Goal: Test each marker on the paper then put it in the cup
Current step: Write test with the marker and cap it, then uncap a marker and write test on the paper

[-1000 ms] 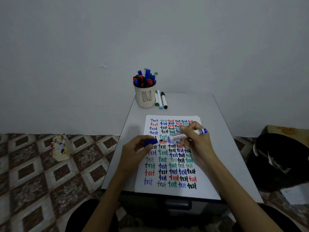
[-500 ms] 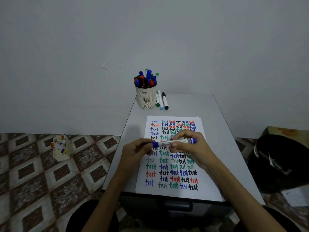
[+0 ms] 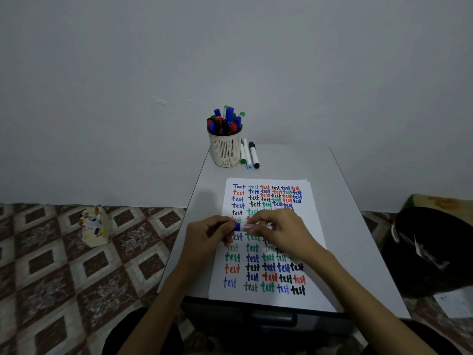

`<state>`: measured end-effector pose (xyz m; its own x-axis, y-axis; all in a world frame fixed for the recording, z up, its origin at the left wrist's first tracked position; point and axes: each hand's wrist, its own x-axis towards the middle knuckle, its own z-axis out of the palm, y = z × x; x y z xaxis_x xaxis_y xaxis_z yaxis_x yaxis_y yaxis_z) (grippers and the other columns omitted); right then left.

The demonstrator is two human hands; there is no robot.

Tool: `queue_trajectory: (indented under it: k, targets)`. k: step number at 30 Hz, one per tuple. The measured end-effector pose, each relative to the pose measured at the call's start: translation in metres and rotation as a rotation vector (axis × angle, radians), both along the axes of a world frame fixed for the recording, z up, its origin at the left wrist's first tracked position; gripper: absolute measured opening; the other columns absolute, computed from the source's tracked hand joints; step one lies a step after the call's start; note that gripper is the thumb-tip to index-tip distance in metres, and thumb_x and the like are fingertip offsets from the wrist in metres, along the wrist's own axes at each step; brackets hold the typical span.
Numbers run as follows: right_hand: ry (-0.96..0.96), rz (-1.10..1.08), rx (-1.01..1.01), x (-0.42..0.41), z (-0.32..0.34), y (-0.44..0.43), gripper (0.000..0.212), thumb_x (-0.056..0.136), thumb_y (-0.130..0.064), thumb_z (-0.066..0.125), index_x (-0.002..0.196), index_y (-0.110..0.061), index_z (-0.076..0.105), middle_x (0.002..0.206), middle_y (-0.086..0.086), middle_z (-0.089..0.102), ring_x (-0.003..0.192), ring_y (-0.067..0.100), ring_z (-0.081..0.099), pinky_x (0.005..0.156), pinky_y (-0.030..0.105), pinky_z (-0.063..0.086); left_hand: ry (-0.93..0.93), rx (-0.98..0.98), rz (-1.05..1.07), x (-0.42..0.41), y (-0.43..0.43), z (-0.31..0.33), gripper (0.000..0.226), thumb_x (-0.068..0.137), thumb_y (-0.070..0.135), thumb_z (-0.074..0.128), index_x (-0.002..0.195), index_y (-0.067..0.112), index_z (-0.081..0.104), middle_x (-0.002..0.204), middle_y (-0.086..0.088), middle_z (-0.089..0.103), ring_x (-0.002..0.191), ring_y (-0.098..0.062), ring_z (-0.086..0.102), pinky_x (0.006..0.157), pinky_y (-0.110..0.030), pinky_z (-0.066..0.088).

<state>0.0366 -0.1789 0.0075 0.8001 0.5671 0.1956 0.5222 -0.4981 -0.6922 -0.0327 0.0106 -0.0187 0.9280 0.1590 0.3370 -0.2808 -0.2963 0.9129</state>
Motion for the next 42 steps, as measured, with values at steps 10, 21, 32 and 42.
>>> queue_trajectory:
  k: [10,21,32,42]
  targets:
    - [0.496,0.187,0.138,0.006,0.011,-0.005,0.017,0.094,-0.018,0.06,0.083,-0.019,0.072,0.061,0.003,0.056,0.044,0.008,0.04,0.045,0.021,0.032,-0.121,0.089,0.007,0.0,-0.002,0.001,0.013,0.086,0.02,0.065,0.092,0.009,0.07,0.065,0.001,0.067,0.057,-0.01,0.063,0.059,-0.016,0.05]
    - [-0.031,0.136,-0.218,0.064,0.056,0.024,0.023,0.092,-0.007,0.056,0.115,-0.011,0.059,0.086,0.008,0.067,0.068,0.023,0.066,0.059,0.025,0.056,0.038,-0.008,0.171,0.009,0.0,-0.012,0.04,0.09,0.025,0.059,0.128,0.033,0.046,0.118,0.013,0.059,0.11,-0.003,0.056,0.093,-0.032,0.05]
    - [-0.532,-0.253,0.525,0.191,0.17,0.081,0.053,0.091,-0.001,0.054,0.139,-0.017,0.036,0.072,0.008,0.064,0.063,0.019,0.065,0.064,0.037,0.06,0.04,0.165,0.212,0.015,-0.002,-0.016,0.031,0.085,0.022,0.055,0.115,0.031,0.053,0.115,0.013,0.057,0.109,0.0,0.053,0.094,-0.03,0.049]
    - [-0.37,-0.171,0.139,0.22,0.119,0.127,0.025,0.092,-0.01,0.058,0.116,-0.01,0.056,0.083,0.014,0.068,0.072,0.023,0.064,0.073,0.038,0.057,0.109,0.224,0.241,0.019,-0.002,-0.025,0.039,0.087,0.022,0.058,0.126,0.023,0.054,0.131,0.01,0.05,0.123,-0.006,0.046,0.105,-0.037,0.041]
